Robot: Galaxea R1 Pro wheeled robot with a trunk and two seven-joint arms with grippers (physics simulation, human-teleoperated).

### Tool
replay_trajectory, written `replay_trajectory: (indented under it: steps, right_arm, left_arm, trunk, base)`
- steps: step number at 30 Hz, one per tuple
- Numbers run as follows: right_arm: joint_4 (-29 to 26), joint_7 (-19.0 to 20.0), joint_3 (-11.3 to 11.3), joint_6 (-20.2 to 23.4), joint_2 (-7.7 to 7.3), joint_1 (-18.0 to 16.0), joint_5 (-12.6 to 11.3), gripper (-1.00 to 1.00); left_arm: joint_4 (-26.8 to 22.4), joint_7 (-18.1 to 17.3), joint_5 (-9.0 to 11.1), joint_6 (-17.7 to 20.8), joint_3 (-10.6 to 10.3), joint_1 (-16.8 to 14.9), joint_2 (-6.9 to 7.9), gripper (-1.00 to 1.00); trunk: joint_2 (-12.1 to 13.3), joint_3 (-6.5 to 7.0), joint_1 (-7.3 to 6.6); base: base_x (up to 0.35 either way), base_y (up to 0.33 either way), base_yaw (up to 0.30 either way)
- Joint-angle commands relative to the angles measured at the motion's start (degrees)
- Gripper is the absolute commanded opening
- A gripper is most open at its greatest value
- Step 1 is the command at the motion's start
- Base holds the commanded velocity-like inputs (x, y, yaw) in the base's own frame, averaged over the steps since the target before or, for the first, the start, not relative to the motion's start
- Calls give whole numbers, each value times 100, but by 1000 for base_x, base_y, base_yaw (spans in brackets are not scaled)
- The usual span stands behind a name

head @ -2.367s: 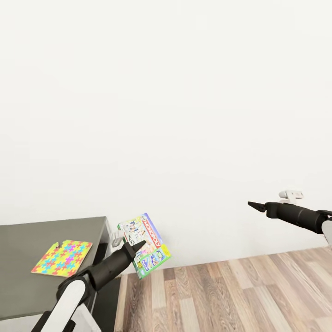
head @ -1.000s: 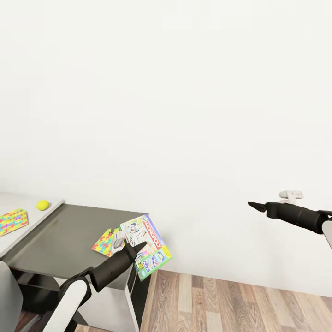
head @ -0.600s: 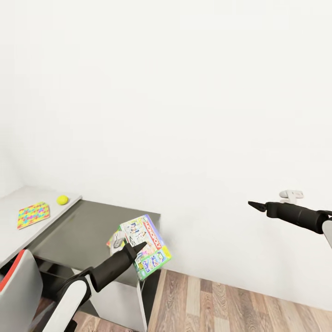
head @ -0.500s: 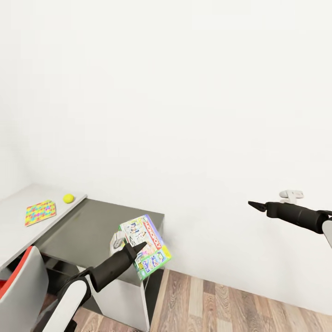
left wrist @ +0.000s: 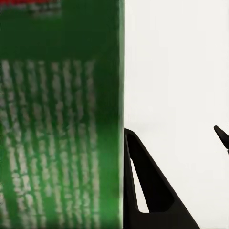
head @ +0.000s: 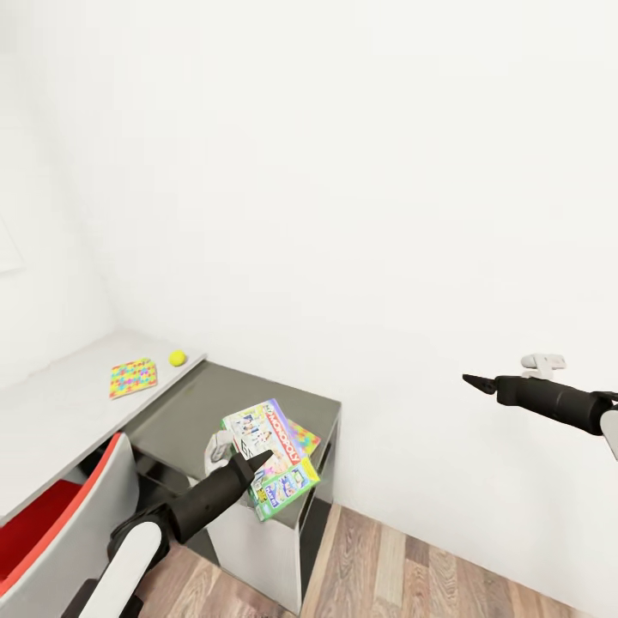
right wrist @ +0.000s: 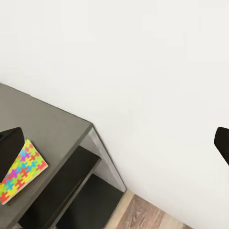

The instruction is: Put all the toys in the child's room - the three board games (two on the bed and one on the table), the two jigsaw puzzles on the table, and the tennis ball on the table - inside the toy box on the table in the child's room.

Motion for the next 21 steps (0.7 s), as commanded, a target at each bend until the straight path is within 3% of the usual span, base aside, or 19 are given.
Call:
replay_trajectory:
  steps: [1, 13, 17, 18, 19, 21]
  right_arm:
    - [-3, 51, -10, 24, -2, -3, 38, 100]
    - [-3, 53, -15, 43, 1, -3, 36, 100]
    - [-3, 53, -11, 43, 0, -31, 38, 100]
    - [-3, 53, -10, 44, 1, -39, 35, 100]
    - [-3, 53, -8, 42, 2, -41, 36, 100]
    - [-3, 53, -5, 39, 4, -44, 37, 100]
  left_arm:
    - [2, -10, 16, 14, -3, -6, 2, -100]
    - [3, -9, 8, 30, -4, -133, -45, -100]
    - [-24, 42, 65, 453, 19, -701, -97, -100]
    - [-7, 230, 206, 615, 26, -1151, -120, -100]
    - [0, 342, 285, 662, 26, -1330, -130, -100]
    - [16, 877, 635, 802, 32, -1881, -149, -100]
  trunk:
    - [35, 10, -21]
    - [516, 226, -285]
    - [677, 297, -373]
    - [717, 315, -395]
    - [757, 333, -417]
    - [837, 369, -461]
  base:
    - [0, 0, 297]
    - [0, 0, 245]
    - [0, 0, 281]
    - [0, 0, 292]
    - [0, 0, 293]
    - [0, 0, 295]
